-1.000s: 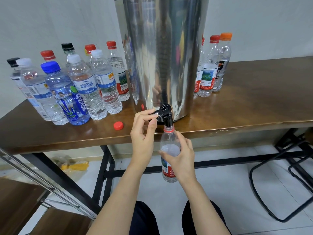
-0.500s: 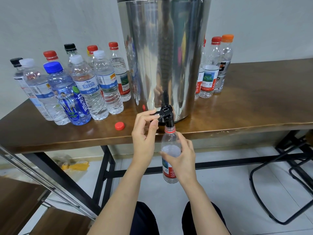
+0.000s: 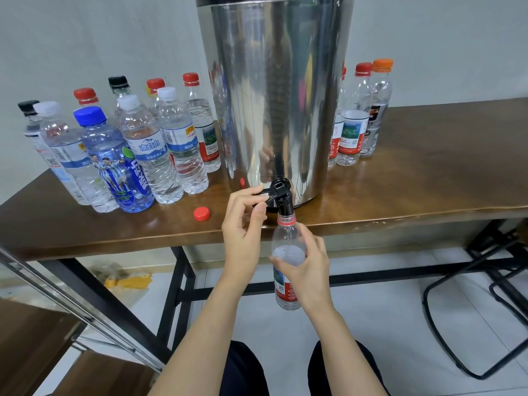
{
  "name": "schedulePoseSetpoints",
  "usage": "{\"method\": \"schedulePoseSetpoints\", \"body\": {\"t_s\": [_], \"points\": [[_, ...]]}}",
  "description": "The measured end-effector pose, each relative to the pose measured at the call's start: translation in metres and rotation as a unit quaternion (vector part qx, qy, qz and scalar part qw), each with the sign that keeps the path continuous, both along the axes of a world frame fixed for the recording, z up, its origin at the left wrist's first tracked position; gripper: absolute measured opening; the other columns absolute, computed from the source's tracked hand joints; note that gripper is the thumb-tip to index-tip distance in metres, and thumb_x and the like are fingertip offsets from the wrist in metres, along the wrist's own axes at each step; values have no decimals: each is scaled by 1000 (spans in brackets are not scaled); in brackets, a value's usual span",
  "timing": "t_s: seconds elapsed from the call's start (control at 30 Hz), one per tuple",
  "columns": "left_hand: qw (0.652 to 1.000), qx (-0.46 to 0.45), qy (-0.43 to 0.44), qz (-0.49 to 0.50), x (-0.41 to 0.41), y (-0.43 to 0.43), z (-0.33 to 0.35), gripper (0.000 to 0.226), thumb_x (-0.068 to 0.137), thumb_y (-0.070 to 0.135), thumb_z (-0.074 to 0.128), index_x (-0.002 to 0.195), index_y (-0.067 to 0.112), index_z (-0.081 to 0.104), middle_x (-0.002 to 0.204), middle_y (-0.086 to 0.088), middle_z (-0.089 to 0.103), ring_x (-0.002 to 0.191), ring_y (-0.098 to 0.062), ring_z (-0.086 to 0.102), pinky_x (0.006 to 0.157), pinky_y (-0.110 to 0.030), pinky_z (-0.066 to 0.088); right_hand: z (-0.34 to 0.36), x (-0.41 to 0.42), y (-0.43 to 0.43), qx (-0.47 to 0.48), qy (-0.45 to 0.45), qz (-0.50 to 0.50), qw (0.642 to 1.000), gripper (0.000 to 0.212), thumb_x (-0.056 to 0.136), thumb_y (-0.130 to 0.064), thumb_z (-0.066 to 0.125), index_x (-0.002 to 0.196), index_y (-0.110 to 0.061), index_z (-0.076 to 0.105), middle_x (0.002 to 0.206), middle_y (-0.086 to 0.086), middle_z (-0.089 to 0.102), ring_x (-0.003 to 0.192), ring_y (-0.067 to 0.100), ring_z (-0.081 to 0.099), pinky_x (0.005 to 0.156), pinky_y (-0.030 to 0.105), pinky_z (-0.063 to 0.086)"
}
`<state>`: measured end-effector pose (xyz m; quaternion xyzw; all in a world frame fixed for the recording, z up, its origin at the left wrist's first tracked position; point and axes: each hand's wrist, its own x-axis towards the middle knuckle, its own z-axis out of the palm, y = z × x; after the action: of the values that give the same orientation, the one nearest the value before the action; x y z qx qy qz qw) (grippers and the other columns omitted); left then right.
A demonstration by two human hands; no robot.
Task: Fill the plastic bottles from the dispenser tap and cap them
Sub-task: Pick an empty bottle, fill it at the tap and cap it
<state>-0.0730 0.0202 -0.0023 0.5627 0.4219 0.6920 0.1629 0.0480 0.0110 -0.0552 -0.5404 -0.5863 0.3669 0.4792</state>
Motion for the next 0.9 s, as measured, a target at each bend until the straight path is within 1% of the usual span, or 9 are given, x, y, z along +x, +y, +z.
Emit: {"method": "schedulePoseSetpoints", "body": {"t_s": [0.07, 0.13, 0.23, 0.33, 0.4, 0.47, 0.6, 0.77, 0.9], "points": [[1000, -2, -1, 0, 0, -1, 0, 13, 97, 22, 53, 93, 18, 64, 117, 14, 61, 116, -17, 58, 93, -23, 46, 0, 0, 0, 1, 3, 0, 1000, 83, 70, -20, 87, 142, -32, 46, 120, -8, 44, 109, 4, 44, 98, 27, 44], [1000, -3, 0, 2, 0, -1, 0, 13, 98, 19, 53, 93, 15, 64, 118, 11, 61, 117, -17, 58, 93, -21, 45, 0, 0, 0, 2, 6, 1, 1000, 83, 70, -20, 88, 141, -32, 46, 120, -8, 45, 109, 3, 44, 99, 26, 43], [1000, 0, 0, 2, 0, 0, -1, 13, 98, 19, 53, 93, 15, 64, 118, 12, 61, 117, -18, 58, 93, -26, 47, 0, 0, 0, 2, 6, 2, 1000, 83, 71, -20, 87, 141, -33, 46, 120, -8, 44, 109, 3, 44, 98, 26, 43], [1000, 0, 3, 5, -1, 1, -2, 13, 98, 20, 53, 95, 16, 65, 118, 16, 60, 118, -23, 58, 95, -37, 49, 0, 0, 1, 0, 7, 2, 1000, 82, 71, -20, 87, 141, -33, 46, 121, -8, 44, 109, 3, 43, 98, 25, 42], [1000, -3, 1, 5, -1, 0, -2, 14, 98, 21, 53, 94, 15, 65, 118, 15, 60, 118, -23, 57, 95, -36, 49, 0, 0, 0, -1, 9, 3, 1000, 82, 71, -20, 87, 141, -33, 46, 121, -8, 44, 110, 3, 43, 98, 26, 42], [1000, -3, -7, 2, 0, -1, 0, 14, 98, 23, 53, 96, 17, 65, 118, 16, 60, 114, -22, 59, 90, -29, 49, 0, 0, 0, -1, 9, 3, 1000, 82, 71, -20, 87, 141, -33, 46, 121, -8, 45, 111, 4, 44, 100, 27, 43], [1000, 4, -5, 4, -1, -1, 0, 12, 98, 23, 53, 100, 24, 65, 118, 18, 59, 108, -27, 60, 85, -39, 52, -1, 0, 0, 1, 5, 1, 1000, 83, 71, -21, 87, 141, -33, 46, 121, -8, 45, 113, 5, 44, 101, 30, 45], [1000, 7, -6, 1, 0, 0, 0, 12, 98, 22, 54, 99, 27, 65, 119, 17, 59, 109, -25, 59, 83, -34, 52, 0, 0, 0, 3, -1, -1, 1000, 83, 71, -22, 87, 142, -34, 45, 121, -9, 44, 111, 3, 42, 98, 27, 43], [1000, 8, -11, -9, 1, -1, 2, 13, 97, 19, 53, 98, 24, 65, 118, 17, 59, 106, -19, 59, 77, -19, 49, 0, 1, -1, 6, 0, 1, 1000, 83, 71, -22, 87, 142, -33, 45, 122, -8, 45, 112, 4, 43, 97, 26, 43]]}}
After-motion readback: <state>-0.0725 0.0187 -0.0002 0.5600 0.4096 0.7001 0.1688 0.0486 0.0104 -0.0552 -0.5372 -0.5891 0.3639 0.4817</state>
